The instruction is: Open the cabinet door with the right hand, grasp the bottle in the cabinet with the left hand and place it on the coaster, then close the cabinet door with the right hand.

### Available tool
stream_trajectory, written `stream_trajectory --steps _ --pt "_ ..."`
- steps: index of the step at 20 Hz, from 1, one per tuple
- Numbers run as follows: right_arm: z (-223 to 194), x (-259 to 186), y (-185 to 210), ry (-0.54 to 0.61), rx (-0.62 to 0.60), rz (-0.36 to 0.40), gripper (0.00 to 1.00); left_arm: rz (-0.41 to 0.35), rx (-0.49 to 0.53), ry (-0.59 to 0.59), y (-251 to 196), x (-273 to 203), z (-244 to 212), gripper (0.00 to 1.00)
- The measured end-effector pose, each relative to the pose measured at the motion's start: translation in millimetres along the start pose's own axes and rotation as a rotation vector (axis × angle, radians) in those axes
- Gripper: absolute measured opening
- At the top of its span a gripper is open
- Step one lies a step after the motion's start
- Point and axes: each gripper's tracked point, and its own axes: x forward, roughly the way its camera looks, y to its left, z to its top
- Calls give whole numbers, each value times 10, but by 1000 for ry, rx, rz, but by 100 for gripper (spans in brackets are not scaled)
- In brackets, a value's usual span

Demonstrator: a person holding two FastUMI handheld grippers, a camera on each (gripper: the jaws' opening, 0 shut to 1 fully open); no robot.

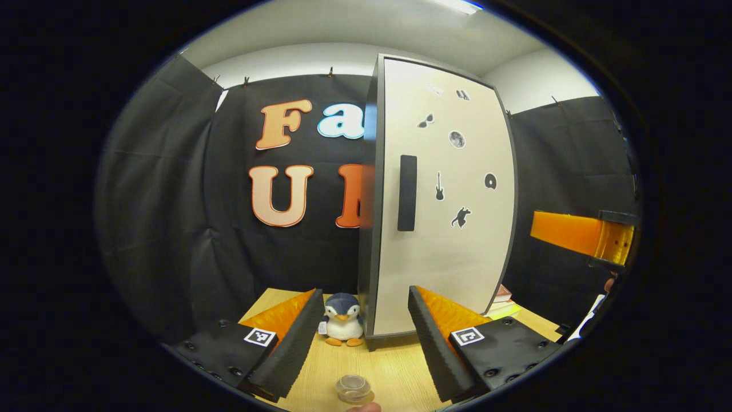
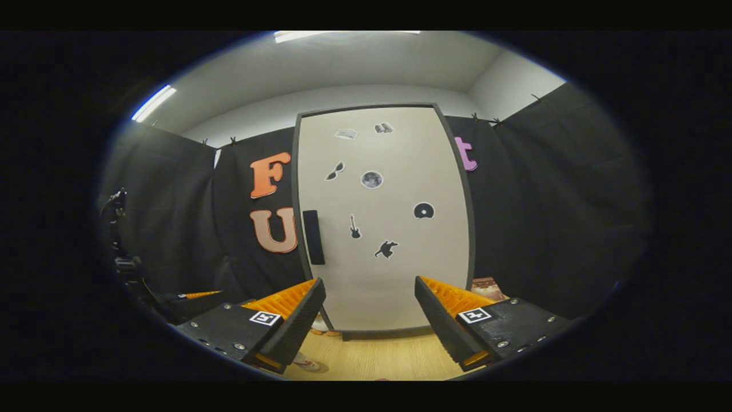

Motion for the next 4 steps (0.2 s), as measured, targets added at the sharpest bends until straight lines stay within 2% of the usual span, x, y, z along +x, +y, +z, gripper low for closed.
stream_trajectory --steps 1,2,3,4 --pt "16 -101 -28 -2 -4 -1 97 6 3 -4 -22 -87 41 99" --pt "29 -219 -54 -2 -9 0 97 20 13 -7 -20 -191 73 92" --pt "21 -316 -63 3 -15 4 97 32 21 -9 -15 -273 89 99" --pt "34 -419 -75 4 -21 5 97 39 23 -9 -18 -349 117 92"
